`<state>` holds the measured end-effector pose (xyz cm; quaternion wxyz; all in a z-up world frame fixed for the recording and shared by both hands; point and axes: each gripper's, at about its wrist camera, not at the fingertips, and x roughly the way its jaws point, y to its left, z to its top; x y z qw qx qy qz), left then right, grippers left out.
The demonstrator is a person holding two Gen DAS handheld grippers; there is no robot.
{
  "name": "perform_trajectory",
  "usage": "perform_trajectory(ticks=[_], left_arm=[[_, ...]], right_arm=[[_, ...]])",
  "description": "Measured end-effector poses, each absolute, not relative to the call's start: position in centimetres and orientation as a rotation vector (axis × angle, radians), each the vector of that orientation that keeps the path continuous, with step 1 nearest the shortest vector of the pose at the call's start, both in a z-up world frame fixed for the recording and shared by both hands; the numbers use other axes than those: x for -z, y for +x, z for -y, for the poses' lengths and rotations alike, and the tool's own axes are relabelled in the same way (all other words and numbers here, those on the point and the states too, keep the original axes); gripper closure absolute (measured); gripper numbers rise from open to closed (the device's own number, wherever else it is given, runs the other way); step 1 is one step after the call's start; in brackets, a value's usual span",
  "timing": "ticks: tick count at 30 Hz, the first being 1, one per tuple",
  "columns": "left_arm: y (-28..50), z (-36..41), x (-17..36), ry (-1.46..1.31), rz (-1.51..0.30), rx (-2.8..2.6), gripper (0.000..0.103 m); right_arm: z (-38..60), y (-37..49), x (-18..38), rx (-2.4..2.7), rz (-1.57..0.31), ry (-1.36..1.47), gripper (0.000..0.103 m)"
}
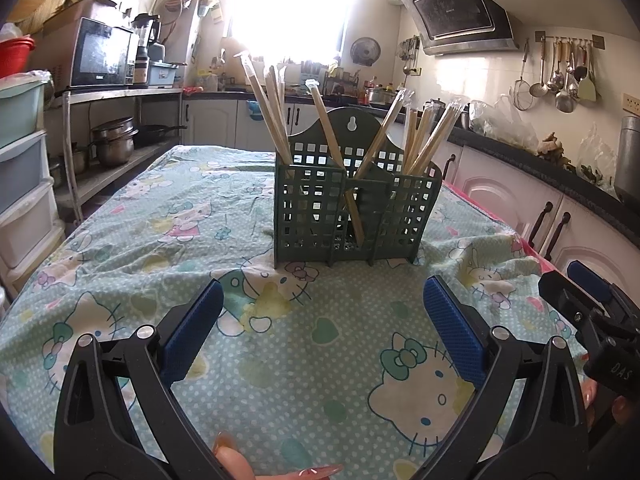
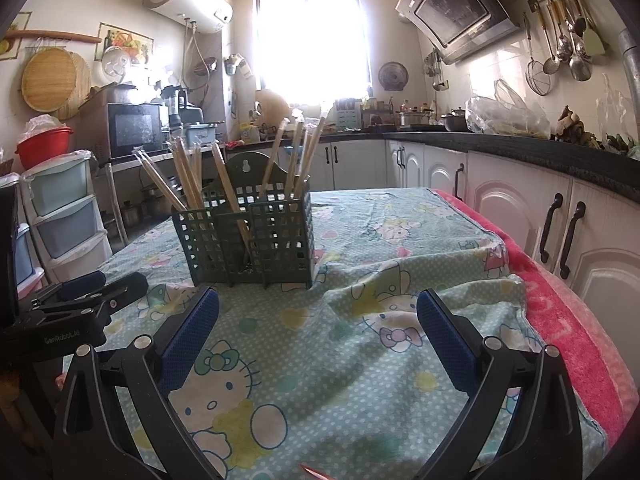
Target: Organize utensils
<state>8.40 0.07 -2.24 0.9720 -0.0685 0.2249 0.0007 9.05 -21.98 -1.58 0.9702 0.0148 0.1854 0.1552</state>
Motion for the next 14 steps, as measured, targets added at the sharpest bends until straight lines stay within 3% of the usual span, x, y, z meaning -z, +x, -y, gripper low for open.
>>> perform_trajectory(ticks=[8,14], left_arm=[[9.5,-2.3,2.1,-0.161,-0.551,-0.089,0.011],[14.9,-9.6,2.6,-0.13,-0.771,-0.245,0.011]], right_arm=[[24.8,13.8,1.5,-0.162,-0.556,0.025,0.007],[28.7,23.3,3.9,0.013,-0.805,-0.052,0.007]])
